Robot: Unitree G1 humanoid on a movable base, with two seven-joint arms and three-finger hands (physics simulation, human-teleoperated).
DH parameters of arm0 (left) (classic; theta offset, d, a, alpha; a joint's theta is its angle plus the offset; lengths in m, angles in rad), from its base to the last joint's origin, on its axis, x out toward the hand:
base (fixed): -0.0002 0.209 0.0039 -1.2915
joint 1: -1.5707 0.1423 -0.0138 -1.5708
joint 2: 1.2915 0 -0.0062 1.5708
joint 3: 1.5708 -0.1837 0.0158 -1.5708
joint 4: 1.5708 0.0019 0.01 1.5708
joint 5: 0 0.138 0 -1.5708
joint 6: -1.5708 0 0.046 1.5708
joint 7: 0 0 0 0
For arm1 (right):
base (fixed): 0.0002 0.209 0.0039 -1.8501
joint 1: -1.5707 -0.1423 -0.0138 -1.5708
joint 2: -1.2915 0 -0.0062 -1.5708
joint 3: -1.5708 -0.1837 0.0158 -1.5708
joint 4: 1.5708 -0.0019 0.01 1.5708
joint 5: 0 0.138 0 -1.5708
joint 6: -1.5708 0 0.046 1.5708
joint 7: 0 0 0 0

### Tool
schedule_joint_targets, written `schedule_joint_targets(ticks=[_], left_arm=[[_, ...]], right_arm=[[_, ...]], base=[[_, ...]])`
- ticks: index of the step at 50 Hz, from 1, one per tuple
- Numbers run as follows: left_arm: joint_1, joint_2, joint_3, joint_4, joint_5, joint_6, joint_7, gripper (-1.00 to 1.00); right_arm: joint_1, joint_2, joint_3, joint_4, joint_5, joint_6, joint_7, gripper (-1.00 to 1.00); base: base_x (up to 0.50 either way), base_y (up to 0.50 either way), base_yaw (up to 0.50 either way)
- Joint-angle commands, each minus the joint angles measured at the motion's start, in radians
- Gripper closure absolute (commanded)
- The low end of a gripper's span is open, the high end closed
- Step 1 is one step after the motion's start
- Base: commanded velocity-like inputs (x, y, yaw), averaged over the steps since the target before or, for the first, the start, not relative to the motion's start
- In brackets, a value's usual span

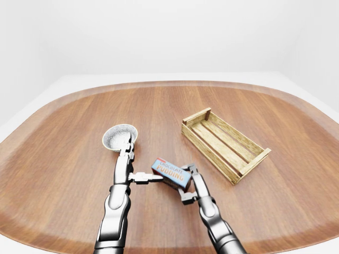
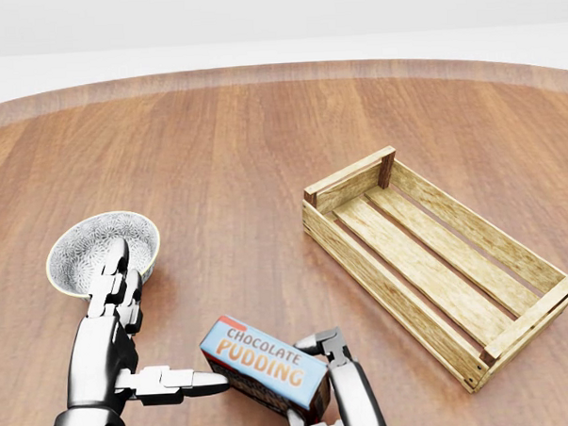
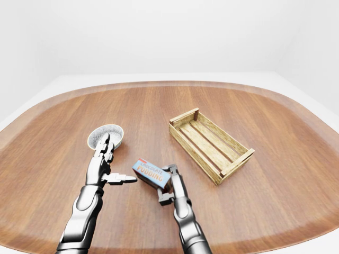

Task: Pick up the chocolate pudding and put it in the tray.

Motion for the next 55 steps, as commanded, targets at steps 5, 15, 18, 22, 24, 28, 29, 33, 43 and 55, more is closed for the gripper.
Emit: schedule_joint_targets(ticks=[5,15,18,22,24,28,29,33,43,55], left_arm=[[0.002,0.002,-0.001,-0.006,-0.004,0.003,-0.009,-1.00],[0.002,0.002,-0.002,-0.012,-0.004,0.008,-0.010,-1.00],[0.001,0.002,-0.002,-0.006,-0.004,0.004,-0.011,-1.00],[0.001,0.002,-0.002,-0.005,-0.004,0.002,-0.011,-1.00],[0.000,0.002,-0.002,-0.001,-0.004,-0.001,-0.012,-1.00],[0.002,0.002,-0.003,-0.007,-0.004,0.003,-0.012,-1.00],[0.002,0.002,-0.002,-0.004,-0.004,0.001,-0.012,-1.00],[0.002,0.002,-0.002,-0.004,-0.004,0.001,-0.013,-1.00],[0.001,0.002,-0.002,-0.004,-0.004,0.001,-0.013,-1.00],[-0.003,0.003,0.001,-0.003,-0.007,0.005,-0.013,-1.00]], right_arm=[[0.058,-0.007,0.030,-0.244,0.044,0.000,0.020,1.00],[0.061,-0.016,0.043,-0.335,0.056,0.000,0.029,1.00],[0.046,-0.016,0.036,-0.318,0.058,0.000,0.026,1.00],[0.015,-0.016,0.021,-0.295,0.059,0.000,0.026,1.00],[-0.018,-0.014,0.007,-0.277,0.058,0.000,0.028,1.00],[-0.070,-0.009,-0.013,-0.269,0.058,0.000,0.034,1.00],[-0.102,-0.010,-0.024,-0.245,0.060,0.000,0.033,1.00],[-0.142,-0.009,-0.039,-0.227,0.060,0.000,0.033,1.00],[-0.311,-0.026,-0.093,-0.087,0.053,0.000,0.011,1.00],[-0.531,-0.064,-0.137,0.200,0.034,0.000,-0.047,1.00]], base=[[0.00,0.00,0.00],[0.00,0.00,0.00],[0.00,0.00,0.00],[0.00,0.00,0.00],[0.00,0.00,0.00],[0.00,0.00,0.00],[0.00,0.00,0.00],[0.00,0.00,0.00],[0.00,0.00,0.00],[0.00,0.00,0.00]])
